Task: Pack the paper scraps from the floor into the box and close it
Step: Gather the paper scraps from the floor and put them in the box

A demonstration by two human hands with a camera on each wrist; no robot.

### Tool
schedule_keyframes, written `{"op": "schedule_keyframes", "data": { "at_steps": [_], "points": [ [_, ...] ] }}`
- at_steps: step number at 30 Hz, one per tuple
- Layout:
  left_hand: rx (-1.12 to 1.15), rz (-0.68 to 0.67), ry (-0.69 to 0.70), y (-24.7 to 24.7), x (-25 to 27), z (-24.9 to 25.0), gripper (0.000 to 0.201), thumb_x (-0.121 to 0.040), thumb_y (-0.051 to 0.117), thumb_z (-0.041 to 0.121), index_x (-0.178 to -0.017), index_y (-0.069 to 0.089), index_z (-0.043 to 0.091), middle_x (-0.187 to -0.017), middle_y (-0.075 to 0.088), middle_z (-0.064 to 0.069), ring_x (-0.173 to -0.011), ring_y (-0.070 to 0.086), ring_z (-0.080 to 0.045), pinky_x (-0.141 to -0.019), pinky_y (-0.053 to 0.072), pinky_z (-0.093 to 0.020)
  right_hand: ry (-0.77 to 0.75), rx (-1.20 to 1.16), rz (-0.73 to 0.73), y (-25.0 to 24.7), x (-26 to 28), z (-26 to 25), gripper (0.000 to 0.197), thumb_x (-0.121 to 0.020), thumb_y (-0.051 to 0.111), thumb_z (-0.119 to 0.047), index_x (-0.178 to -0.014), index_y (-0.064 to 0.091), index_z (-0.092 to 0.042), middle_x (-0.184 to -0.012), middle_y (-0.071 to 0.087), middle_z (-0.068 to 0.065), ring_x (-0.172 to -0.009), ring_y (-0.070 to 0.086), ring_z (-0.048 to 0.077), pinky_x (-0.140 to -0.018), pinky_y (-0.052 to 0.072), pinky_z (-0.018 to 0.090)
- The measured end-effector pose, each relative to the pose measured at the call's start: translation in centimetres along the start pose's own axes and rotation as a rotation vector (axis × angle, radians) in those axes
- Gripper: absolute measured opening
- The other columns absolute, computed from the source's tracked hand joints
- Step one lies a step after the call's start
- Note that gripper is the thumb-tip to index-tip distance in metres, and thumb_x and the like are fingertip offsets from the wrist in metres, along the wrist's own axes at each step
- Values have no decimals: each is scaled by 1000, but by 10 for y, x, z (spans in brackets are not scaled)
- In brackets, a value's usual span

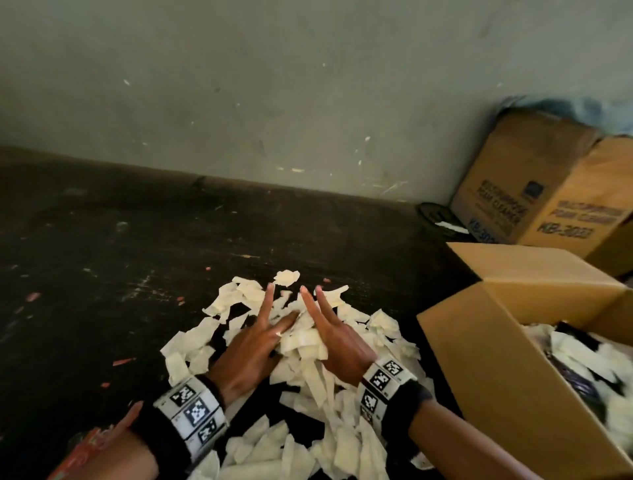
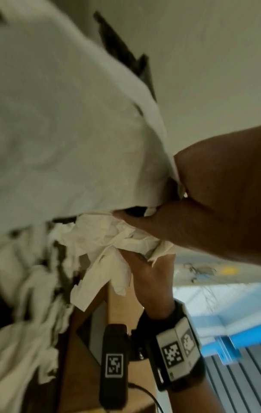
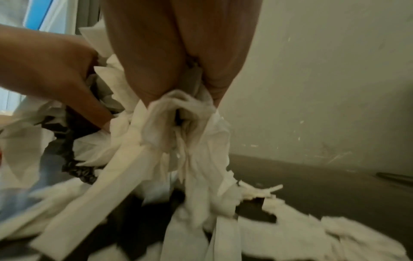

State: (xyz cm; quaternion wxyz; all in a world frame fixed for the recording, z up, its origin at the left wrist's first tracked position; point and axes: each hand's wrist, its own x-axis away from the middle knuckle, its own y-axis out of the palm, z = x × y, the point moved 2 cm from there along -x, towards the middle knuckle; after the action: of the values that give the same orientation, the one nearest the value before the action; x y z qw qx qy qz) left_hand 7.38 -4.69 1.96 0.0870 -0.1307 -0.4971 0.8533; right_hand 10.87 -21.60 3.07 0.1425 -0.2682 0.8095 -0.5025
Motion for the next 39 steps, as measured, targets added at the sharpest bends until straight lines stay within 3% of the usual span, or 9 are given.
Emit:
{"op": "schedule_keyframes", "data": {
  "at_steps": [2, 5, 9, 16, 22, 27, 31, 35, 39],
  "points": [
    [-13, 10, 40, -24, -7, 18, 73, -87, 65, 14, -146, 26, 35, -153, -31, 3, -117, 57, -17, -97, 47, -33, -32, 3, 75, -25, 7, -6, 122, -79, 66, 3, -137, -29, -46, -157, -24, 7, -115, 58, 32, -86, 54, 39],
    [-55, 39, 119, -55, -16, 48, 71, -86, 64, 33, -146, 25, 37, -153, -28, 3, -119, 56, -16, -99, 46, -32, -82, -17, 171, -62, 20, -10, 119, -81, 71, -14, -138, -28, -46, -159, -18, 6, -137, 36, 32, -104, 41, 40],
    [-118, 66, 171, -82, -30, 97, 74, -86, 63, 42, -147, 22, 38, -155, -27, 3, -124, 52, -17, -105, 40, -37, -158, -41, 285, -115, 47, -7, 119, -79, 75, -30, -139, -25, -47, -160, -13, 2, -144, 19, 22, -113, 29, 38],
    [-163, 118, 283, -75, -79, 210, 76, -83, 65, 41, -147, 22, 37, -158, -17, -3, -121, 55, -22, -103, 44, -40, -208, 35, 377, -207, 124, 48, 117, -78, 76, -19, -148, -17, -29, -158, -10, -9, -146, -5, 6, -113, 8, 21],
    [-77, 76, 350, -13, -137, 323, 79, -83, 67, 38, -148, 22, 31, -160, -5, -1, -138, 33, -21, -109, 32, -33, -152, 84, 387, -272, 203, 143, 111, -81, 74, -21, -147, -14, -31, -156, -6, -13, -145, -2, 3, -102, 1, -5],
    [-30, -31, 382, 43, -175, 400, 80, -84, 66, 39, -148, 20, 29, -159, 1, -6, -139, 31, -25, -112, 32, -40, -33, 81, 338, -299, 253, 226, 112, -80, 75, -29, -144, -16, -40, -157, 2, -15, -142, 9, 0, -114, 17, 24],
    [-22, -106, 401, 91, -208, 433, 80, -81, 71, 33, -147, 26, 27, -156, 13, -12, -134, 38, -33, -106, 38, -43, 102, 118, 229, -305, 278, 278, 112, -77, 75, -40, -147, -13, -33, -161, 3, -4, -147, 11, 14, -119, 20, 40],
    [-88, -295, 368, 137, -228, 439, 89, -79, 74, 33, -149, 20, 22, -156, 8, -11, -137, 31, -32, -110, 32, -39, 267, 215, 42, -294, 287, 323, 124, -70, 77, -51, -150, -14, -27, -161, -2, 6, -148, 3, 21, -118, 19, 43],
    [-189, -582, 353, 167, -237, 435, 105, -73, 76, 46, -150, 8, 28, -160, 0, -6, -144, 13, -26, -115, 24, -44, 400, 184, -173, -285, 295, 346, 127, -67, 85, -30, -151, -11, -24, -161, -3, 8, -147, -5, 24, -119, 10, 41]
  ]
}}
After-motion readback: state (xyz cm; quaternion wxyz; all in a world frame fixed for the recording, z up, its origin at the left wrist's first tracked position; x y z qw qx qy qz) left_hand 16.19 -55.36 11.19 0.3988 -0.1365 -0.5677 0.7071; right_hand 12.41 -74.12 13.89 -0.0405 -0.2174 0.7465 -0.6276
